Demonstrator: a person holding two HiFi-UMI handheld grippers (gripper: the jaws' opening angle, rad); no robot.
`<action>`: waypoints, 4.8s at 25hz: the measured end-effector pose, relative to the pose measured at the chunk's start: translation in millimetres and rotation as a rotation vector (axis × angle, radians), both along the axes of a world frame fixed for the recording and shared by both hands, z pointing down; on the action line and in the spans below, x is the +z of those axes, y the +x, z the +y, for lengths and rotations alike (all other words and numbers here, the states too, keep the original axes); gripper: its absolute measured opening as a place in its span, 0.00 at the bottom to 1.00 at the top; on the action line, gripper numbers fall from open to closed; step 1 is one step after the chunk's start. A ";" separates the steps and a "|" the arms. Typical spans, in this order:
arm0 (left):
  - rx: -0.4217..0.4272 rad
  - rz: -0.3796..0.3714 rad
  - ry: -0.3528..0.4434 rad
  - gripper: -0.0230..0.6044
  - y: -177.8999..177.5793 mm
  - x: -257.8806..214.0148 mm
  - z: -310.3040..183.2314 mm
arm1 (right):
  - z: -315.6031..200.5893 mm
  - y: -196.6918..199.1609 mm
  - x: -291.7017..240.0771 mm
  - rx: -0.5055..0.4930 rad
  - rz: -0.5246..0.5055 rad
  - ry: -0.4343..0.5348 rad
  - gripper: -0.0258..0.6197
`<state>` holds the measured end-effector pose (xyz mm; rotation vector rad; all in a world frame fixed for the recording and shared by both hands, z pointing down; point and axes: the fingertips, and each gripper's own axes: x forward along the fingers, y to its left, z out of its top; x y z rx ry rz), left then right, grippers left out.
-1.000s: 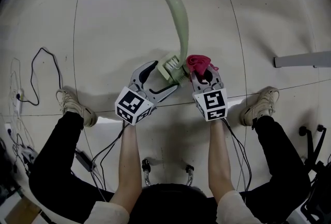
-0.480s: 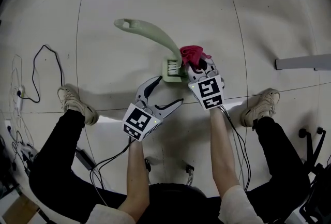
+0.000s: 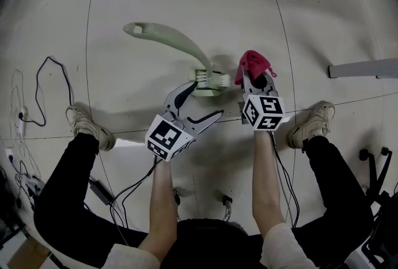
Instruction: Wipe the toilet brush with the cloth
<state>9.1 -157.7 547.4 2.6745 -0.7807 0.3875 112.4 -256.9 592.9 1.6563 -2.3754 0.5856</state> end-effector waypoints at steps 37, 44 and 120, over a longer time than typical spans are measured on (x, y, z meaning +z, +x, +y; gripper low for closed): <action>-0.079 0.117 -0.006 0.67 -47.3 -21.4 -6.8 | 130.7 -153.5 0.2 -0.294 -0.081 -0.041 0.09; -0.167 0.132 -0.027 0.67 -76.1 -15.6 -9.4 | 115.0 -172.7 5.1 -0.343 -0.036 -0.035 0.09; -0.398 0.108 0.280 0.04 -113.6 -280.8 -84.3 | 22.4 -78.5 -91.3 -0.003 -0.151 -0.066 0.09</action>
